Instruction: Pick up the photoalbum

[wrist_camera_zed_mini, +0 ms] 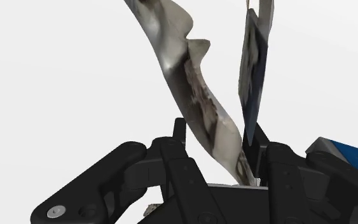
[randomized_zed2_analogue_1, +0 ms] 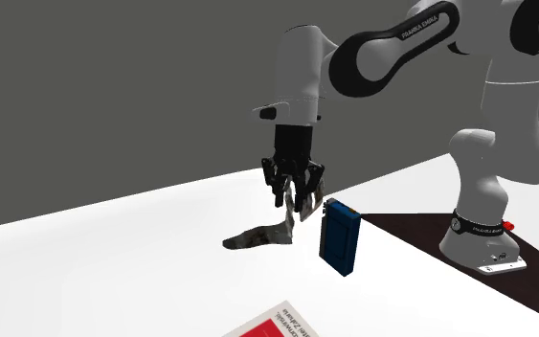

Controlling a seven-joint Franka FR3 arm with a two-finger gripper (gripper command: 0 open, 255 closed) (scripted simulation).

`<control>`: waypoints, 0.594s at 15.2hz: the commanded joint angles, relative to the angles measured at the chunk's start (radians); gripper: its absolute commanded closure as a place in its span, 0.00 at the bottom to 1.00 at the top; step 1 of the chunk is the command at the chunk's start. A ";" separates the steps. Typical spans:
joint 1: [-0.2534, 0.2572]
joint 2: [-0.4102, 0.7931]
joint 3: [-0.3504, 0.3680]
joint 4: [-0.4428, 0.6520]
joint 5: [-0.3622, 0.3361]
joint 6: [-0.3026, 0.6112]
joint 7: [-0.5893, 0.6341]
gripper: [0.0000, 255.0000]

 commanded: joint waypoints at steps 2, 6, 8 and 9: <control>0.000 0.001 0.000 0.000 0.000 0.001 -0.001 1.00; 0.000 0.000 0.000 -0.003 0.000 0.002 -0.001 1.00; 0.001 0.000 0.001 -0.001 0.000 0.002 0.001 1.00; 0.001 -0.004 0.000 0.007 -0.002 -0.010 0.004 1.00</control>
